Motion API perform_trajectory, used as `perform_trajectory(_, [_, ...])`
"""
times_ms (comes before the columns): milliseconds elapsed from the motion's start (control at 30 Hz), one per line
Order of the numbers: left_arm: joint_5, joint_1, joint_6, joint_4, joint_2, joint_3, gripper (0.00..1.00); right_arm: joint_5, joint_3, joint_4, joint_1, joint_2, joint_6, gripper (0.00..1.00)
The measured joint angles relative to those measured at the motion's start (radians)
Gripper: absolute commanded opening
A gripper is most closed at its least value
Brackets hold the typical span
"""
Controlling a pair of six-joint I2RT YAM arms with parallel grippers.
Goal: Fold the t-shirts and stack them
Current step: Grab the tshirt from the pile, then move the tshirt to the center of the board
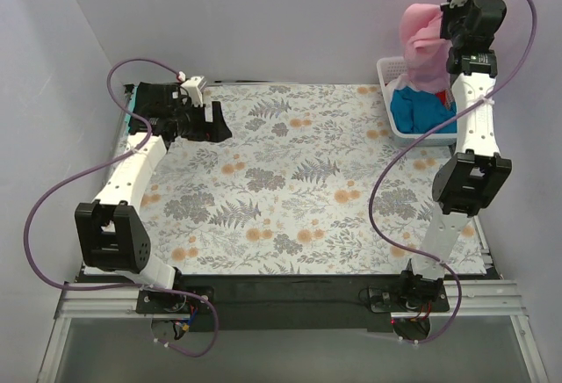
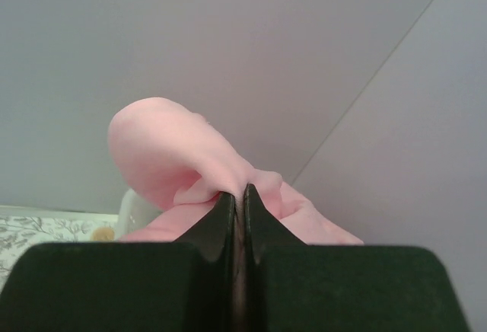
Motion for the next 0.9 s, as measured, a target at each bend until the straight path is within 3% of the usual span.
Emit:
perform_trajectory(167, [0.045,0.045,-0.051,0.037,-0.008,0.000,0.87,-0.121,0.024,0.007,0.000,-0.061,0.017,0.01])
perform_trajectory(400, [0.163,0.199,-0.139,0.075,-0.010,0.000,0.86,-0.342,-0.040,0.000,0.048,-0.251,0.074,0.01])
perform_trajectory(633, [0.225,0.260,-0.166,0.094,-0.057,-0.008,0.86,-0.449,-0.083,0.017,0.320,-0.450,0.106,0.01])
perform_trajectory(667, [0.231,0.260,-0.166,0.095,-0.070,-0.011,0.86,-0.459,-0.088,0.023,0.352,-0.468,0.114,0.14])
perform_trajectory(700, [0.237,0.259,-0.166,0.095,-0.087,-0.014,0.87,-0.468,-0.106,0.033,0.374,-0.488,0.121,0.33])
perform_trajectory(733, [0.244,0.259,-0.163,0.095,-0.100,-0.015,0.88,-0.474,-0.133,0.039,0.383,-0.507,0.129,0.77])
perform_trajectory(767, [0.251,0.259,-0.160,0.095,-0.113,-0.015,0.88,-0.476,-0.173,0.045,0.387,-0.531,0.133,0.92])
perform_trajectory(800, [0.254,0.259,-0.156,0.094,-0.124,-0.016,0.89,-0.472,-0.224,0.054,0.387,-0.554,0.124,0.98])
perform_trajectory(900, [0.267,0.259,-0.127,0.090,-0.167,-0.027,0.89,-0.415,-0.414,0.050,0.381,-0.604,0.070,0.98])
